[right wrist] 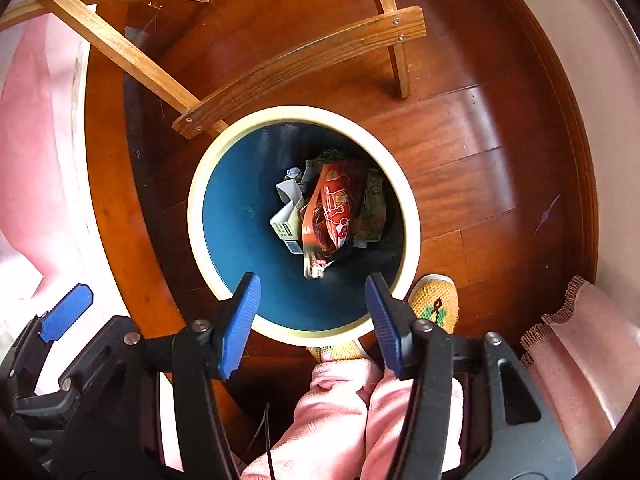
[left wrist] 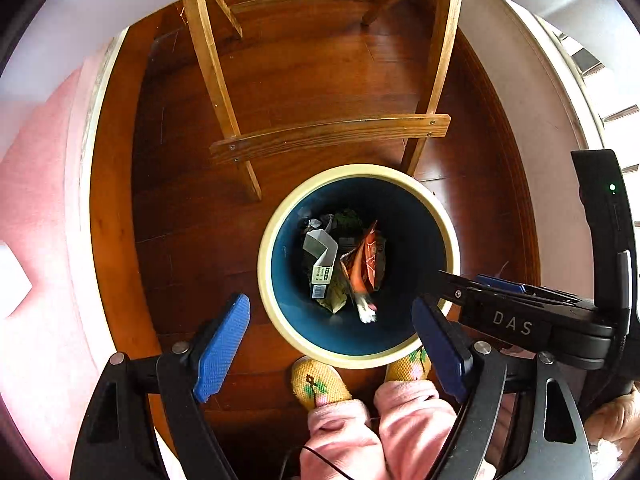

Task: Collect trash
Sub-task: 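Open both grippers above the bin to drop the box and bag, then move both tools back up toward the remaining items on the table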

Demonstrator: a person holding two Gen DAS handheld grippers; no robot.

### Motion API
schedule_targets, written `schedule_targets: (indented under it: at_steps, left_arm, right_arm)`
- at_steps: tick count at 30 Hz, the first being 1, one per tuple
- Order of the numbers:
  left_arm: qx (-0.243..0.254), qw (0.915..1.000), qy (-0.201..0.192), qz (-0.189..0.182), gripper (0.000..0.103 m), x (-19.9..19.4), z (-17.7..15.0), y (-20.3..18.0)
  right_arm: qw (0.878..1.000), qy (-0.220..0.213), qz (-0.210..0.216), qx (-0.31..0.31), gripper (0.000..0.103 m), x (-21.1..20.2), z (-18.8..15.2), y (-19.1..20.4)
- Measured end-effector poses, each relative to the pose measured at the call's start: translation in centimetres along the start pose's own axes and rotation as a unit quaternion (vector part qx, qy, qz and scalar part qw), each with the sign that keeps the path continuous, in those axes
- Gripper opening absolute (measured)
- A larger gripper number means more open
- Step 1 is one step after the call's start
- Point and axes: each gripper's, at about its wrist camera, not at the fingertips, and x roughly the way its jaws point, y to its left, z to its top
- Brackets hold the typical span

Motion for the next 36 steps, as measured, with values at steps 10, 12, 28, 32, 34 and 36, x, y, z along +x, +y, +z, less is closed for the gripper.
schedule_targets:
  at_steps: [10, 12, 28, 32, 34, 36]
  left_arm:
    - [-0.017, 0.9991, -0.038, 0.007, 0.085, -6.4, -0.5, 0.8]
    - [-0.022, 0.9985, -0.048, 0.010, 0.085, -8.4, -0.6, 0.9]
    - [0.001, 0.9914, -0.131, 0.006, 0.088, -30.5, -4.4, 1.0]
    - [0.029, 0.9876, -0.154, 0.002, 0.088, -35.7, -5.3, 0.4]
    - [0.038, 0.9849, -0.169, -0.006, 0.088, -38.4, -5.3, 0.2]
    - [0.047, 0.9808, -0.189, -0.010, 0.088, -41.3, -5.3, -0.1]
  right_arm:
    - [0.998, -0.058, -0.006, -0.032, 0.052, -6.7, -1.4, 2.8]
    - [0.997, -0.066, -0.004, -0.036, 0.052, -8.6, -2.0, 3.4]
    - [0.989, -0.129, 0.030, -0.061, 0.052, -27.3, -10.5, 7.5]
    - [0.986, -0.152, 0.033, -0.065, 0.055, -32.0, -11.8, 8.7]
    - [0.982, -0.174, 0.037, -0.068, 0.055, -34.5, -12.1, 9.1]
    - [0.976, -0.200, 0.036, -0.075, 0.055, -37.1, -12.5, 9.8]
